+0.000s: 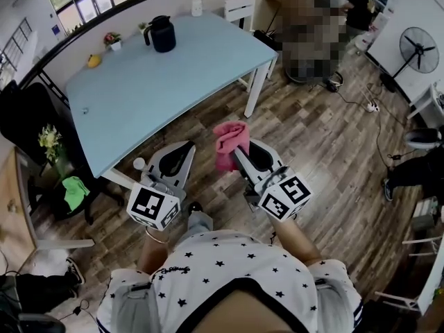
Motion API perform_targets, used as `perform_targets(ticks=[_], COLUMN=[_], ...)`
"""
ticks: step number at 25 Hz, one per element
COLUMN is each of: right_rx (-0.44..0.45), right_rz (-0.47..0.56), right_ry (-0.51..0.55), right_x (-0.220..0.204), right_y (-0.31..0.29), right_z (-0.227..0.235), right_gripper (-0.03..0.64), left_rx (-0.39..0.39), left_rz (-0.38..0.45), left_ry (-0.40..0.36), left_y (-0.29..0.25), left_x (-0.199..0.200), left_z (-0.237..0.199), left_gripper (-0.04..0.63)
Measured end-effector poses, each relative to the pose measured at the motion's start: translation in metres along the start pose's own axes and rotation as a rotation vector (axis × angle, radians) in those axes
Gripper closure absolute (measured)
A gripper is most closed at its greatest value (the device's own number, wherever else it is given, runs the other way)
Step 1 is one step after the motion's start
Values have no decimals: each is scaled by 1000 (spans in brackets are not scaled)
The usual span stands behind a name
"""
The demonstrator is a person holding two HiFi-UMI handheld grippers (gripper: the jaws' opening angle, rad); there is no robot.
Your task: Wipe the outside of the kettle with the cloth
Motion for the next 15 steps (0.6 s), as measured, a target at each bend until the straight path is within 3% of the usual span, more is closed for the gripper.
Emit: perform_targets(ticks=[15], right_rx=[-50], right_rz=[-45], right_ry=[-16], right_x=[-3], right_y=[-93], right_z=[27], right_gripper=[521], left_rx=[-39], left_rz=[-12], left_ry=[41], left_y=[-38], left_x=[8], left_z=[-99], left_gripper=[565])
Point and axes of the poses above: the fingertips, and each gripper's own axes: y backward along the fingers, z to its right, x out of its top, the point moved 9 cm from there along y, backward along the fingers, and after that the axes turned 9 degrees about y, right-handed, at the moved point
